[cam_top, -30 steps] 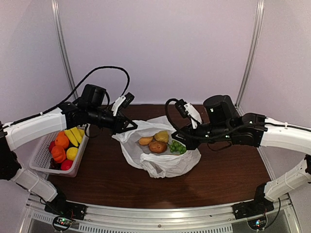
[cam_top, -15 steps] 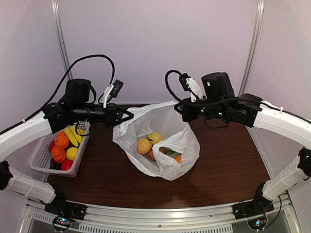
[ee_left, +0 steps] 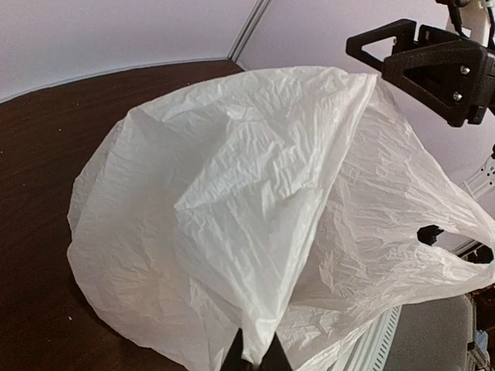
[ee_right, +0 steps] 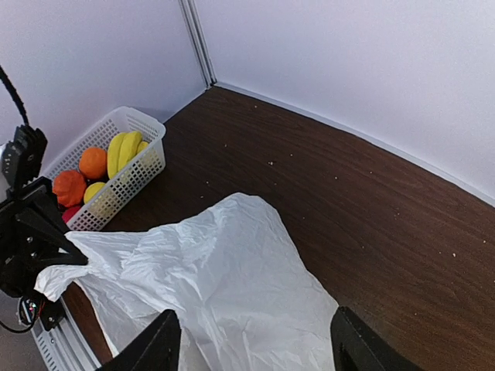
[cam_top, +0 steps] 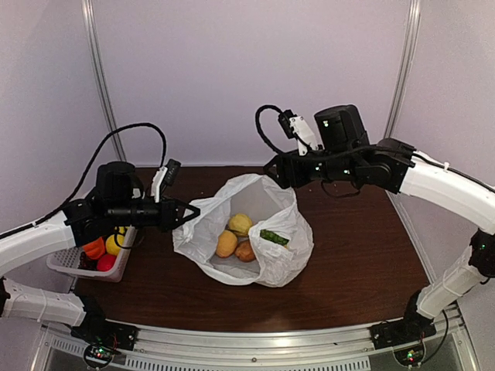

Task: Untie the knot of the plastic bag and take out the fruit
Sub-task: Adjust the bag opening for the takeout bag, then reach into the gripper in the takeout bag, then pick up the fake fruit from the takeout bag, then pass from the right arm to the left, then place the fake fruit in the bin.

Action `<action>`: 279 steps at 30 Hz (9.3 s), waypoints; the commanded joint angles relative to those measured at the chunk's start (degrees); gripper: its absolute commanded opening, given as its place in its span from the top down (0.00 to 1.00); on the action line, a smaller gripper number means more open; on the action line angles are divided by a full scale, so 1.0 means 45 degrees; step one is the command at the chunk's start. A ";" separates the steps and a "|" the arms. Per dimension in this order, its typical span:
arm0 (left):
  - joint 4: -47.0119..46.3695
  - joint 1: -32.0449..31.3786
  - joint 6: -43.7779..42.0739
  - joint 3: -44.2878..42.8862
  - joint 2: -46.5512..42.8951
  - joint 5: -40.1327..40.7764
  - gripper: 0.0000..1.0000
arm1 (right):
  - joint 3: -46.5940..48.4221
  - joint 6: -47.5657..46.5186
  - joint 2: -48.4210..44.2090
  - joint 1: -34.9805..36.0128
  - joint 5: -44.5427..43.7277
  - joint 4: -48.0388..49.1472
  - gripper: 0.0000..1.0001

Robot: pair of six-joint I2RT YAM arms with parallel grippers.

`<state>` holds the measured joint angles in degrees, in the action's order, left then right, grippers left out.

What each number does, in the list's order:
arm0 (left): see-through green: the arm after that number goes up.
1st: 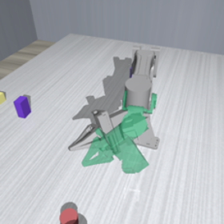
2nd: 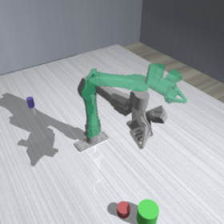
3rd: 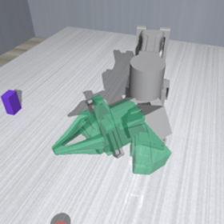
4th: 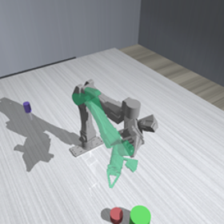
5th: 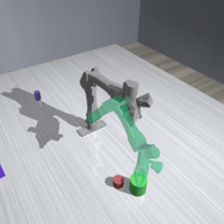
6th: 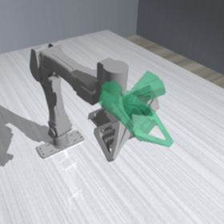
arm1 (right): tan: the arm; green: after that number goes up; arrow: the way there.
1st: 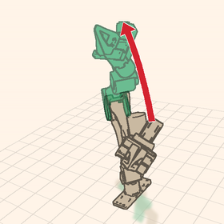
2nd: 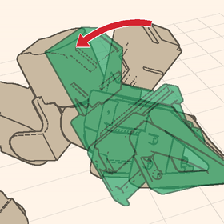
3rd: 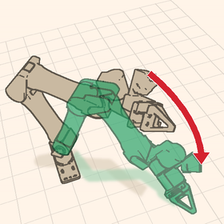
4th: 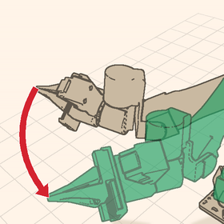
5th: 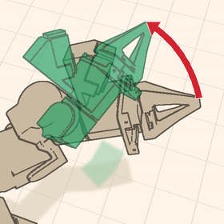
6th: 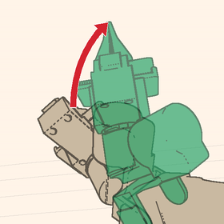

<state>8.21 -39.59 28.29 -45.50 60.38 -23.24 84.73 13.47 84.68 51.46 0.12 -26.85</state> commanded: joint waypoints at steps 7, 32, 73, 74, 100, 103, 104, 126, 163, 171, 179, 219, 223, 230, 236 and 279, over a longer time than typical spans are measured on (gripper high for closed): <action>-0.1234 -0.0049 0.0842 0.0358 -0.0629 0.0388 1.00 | 0.0848 0.1024 -0.1258 0.2680 -0.0970 -0.0830 0.38; -0.1084 -0.0048 0.1122 0.0909 -0.1364 0.1359 1.00 | -0.3273 0.3659 0.2082 0.4423 -0.3558 0.0324 0.62; -0.2175 -0.0046 0.0900 0.1045 -0.0469 -0.0011 1.00 | -0.1711 0.5149 0.6465 0.2317 -0.4719 0.2803 0.11; -0.2175 -0.0034 0.0900 0.1035 -0.0464 0.0016 1.00 | -0.1745 0.5297 0.6522 0.2266 -0.4732 0.2779 0.11; -0.2175 -0.0048 0.0904 0.1062 -0.0411 -0.0027 1.00 | -0.1129 0.5918 0.7628 0.1924 -0.3657 0.3412 0.48; -0.2158 -0.0043 0.0919 0.1057 -0.0410 0.0010 1.00 | -0.1352 0.5893 0.7316 0.1933 -0.3583 0.3577 0.50; -0.2142 -0.0034 0.0944 0.1060 -0.0395 0.0046 1.00 | -0.1422 0.5868 0.7199 0.1925 -0.3582 0.3652 0.50; -0.0876 -0.0048 0.2509 -0.0093 0.0309 0.1814 1.00 | -0.6146 0.2339 0.0512 0.3212 0.0106 0.8326 0.52; 0.1468 -0.2031 0.3698 -0.5116 0.0422 -0.0088 0.08 | -0.4612 -0.2604 -0.3540 0.4733 -0.2289 0.7149 0.50; -0.1317 -0.2788 0.4849 -0.4593 0.0980 -0.1030 0.04 | -0.3905 -0.3417 -0.2654 0.5486 -0.2892 0.6920 0.50; -0.1526 -0.2988 0.5107 -0.4465 0.1505 -0.1173 0.03 | -0.3418 -0.3662 -0.2019 0.5968 -0.3055 0.7011 0.50; -0.2750 -0.3330 0.5532 -0.4108 0.1457 -0.1829 0.57 | -0.3887 -0.3243 -0.2199 0.6096 -0.3747 0.7374 0.14; -0.2810 -0.3329 0.5486 -0.4125 0.1340 -0.1573 0.59 | -0.4180 -0.3035 -0.2461 0.6099 -0.3739 0.7456 0.01; -0.0530 -0.2913 0.4099 -0.5112 0.1057 -0.0258 0.59 | -0.4581 -0.2284 -0.3565 0.6090 -0.3800 0.7337 0.01; 0.1282 0.0082 0.3124 -0.5111 0.0326 -0.0451 0.59 | -0.4473 -0.1047 -0.4446 0.5891 -0.5624 0.6119 0.01; 0.0814 1.3361 -0.0496 -0.2218 0.4226 0.6278 0.55 | -0.5118 0.1604 -0.5160 0.0850 -0.4382 0.2151 0.01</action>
<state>14.55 19.66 28.80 -53.78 77.41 3.36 63.13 19.86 62.74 55.72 -20.49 -17.32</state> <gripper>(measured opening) 0.451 0.992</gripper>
